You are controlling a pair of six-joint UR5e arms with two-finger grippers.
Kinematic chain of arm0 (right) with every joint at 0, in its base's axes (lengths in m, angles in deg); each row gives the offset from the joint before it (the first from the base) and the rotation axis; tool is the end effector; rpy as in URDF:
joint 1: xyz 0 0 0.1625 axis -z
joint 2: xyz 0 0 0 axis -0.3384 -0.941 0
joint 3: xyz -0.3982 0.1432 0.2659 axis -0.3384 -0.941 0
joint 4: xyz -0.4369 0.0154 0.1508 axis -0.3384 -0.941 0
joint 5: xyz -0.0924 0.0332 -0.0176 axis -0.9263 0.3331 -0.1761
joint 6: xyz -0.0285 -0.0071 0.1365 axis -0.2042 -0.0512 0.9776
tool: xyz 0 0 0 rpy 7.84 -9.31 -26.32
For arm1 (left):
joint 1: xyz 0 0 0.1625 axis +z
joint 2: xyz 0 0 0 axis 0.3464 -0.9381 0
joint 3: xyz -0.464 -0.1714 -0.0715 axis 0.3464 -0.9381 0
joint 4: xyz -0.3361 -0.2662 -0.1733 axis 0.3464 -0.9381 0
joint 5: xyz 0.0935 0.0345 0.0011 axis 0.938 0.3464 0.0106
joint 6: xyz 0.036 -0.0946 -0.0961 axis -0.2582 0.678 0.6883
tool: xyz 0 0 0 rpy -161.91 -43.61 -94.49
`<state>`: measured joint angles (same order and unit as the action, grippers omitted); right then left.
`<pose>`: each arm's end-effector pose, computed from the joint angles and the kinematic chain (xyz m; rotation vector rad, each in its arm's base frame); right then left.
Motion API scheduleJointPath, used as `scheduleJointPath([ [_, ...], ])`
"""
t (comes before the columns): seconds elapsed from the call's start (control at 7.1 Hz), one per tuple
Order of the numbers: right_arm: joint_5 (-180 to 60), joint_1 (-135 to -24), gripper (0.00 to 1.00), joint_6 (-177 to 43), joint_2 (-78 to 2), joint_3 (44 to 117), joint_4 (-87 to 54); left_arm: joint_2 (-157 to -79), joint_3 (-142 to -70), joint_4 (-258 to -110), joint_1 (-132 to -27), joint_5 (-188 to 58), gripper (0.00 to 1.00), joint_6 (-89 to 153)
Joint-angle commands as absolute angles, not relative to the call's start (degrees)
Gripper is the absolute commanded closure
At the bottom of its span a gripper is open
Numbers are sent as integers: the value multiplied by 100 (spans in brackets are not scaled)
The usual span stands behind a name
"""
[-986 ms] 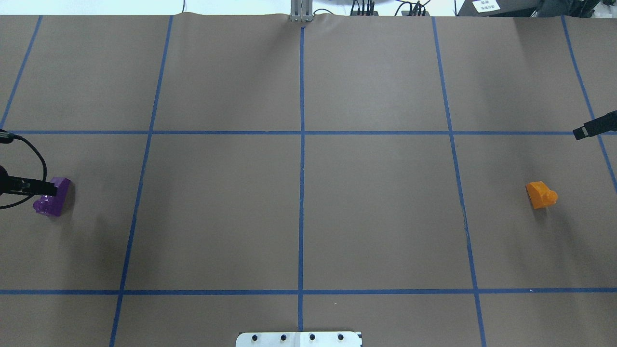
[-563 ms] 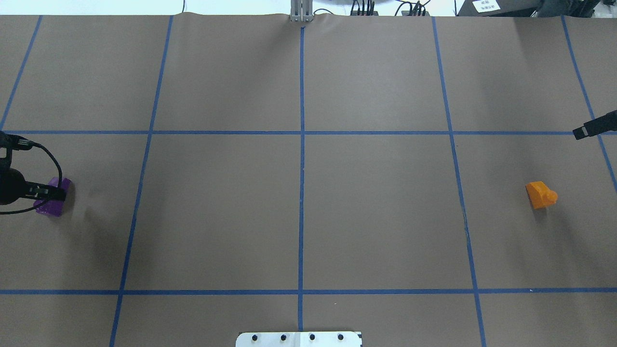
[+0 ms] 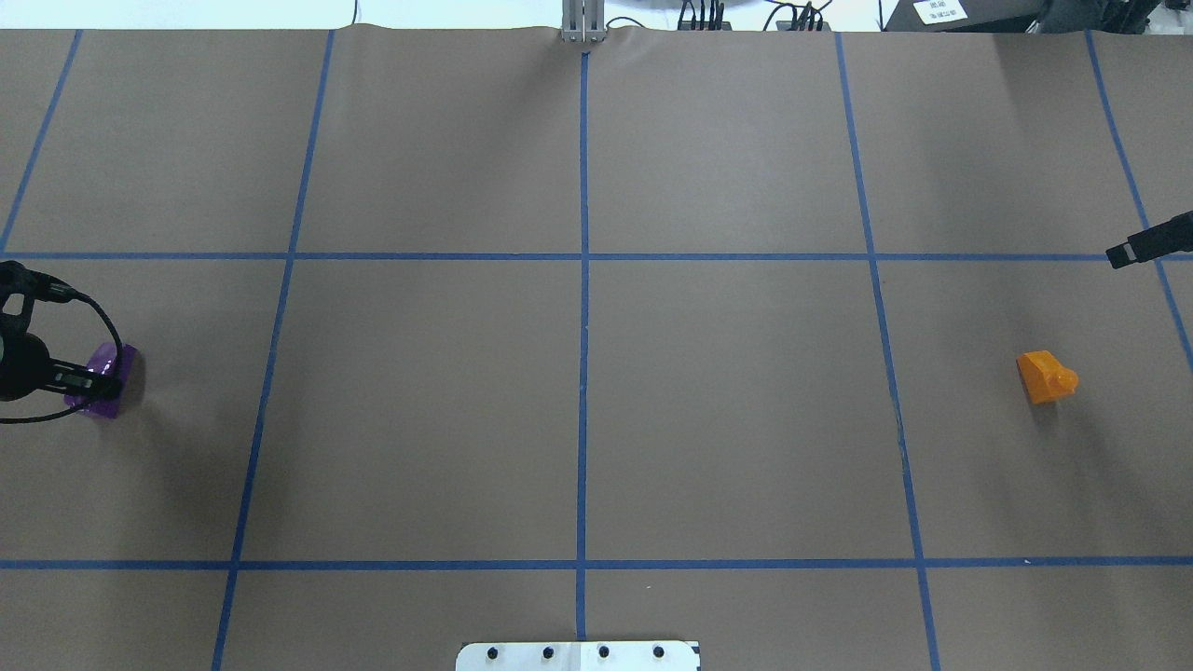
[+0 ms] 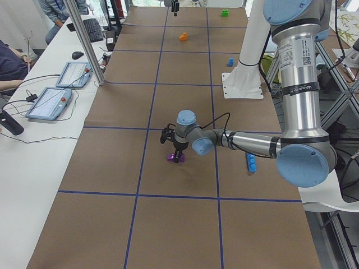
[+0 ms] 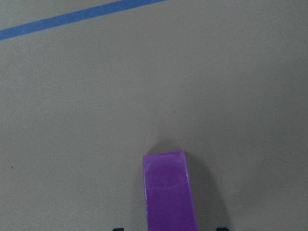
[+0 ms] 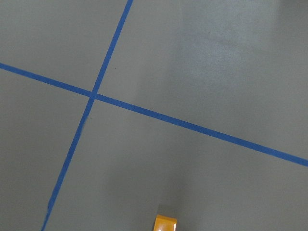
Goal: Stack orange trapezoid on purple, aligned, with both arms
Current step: 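Close the left gripper on the purple trapezoid block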
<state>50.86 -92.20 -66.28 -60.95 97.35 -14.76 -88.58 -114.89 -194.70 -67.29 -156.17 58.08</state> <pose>-0.1272 -0.5211 0.5685 0.2784 -0.8731 -0.2193 0.2939 -0.4322 0.6933 0.2267 0.7163 0.1648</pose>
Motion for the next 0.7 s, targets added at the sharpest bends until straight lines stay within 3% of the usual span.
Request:
scheduleJointPath([
  [0.0,5094,-9220,0,-6619,-6085,9737,-1476,-8855,-11492,-19484,-6729,-15626,88,5755],
  [0.14,5094,-9220,0,-6619,-6085,9746,-1476,-8855,-11571,-19484,-6738,-15635,100,5781],
  [0.56,5094,-9220,0,-6619,-6076,9728,-1476,-9143,-12124,-19205,-6747,-16127,100,6148],
])
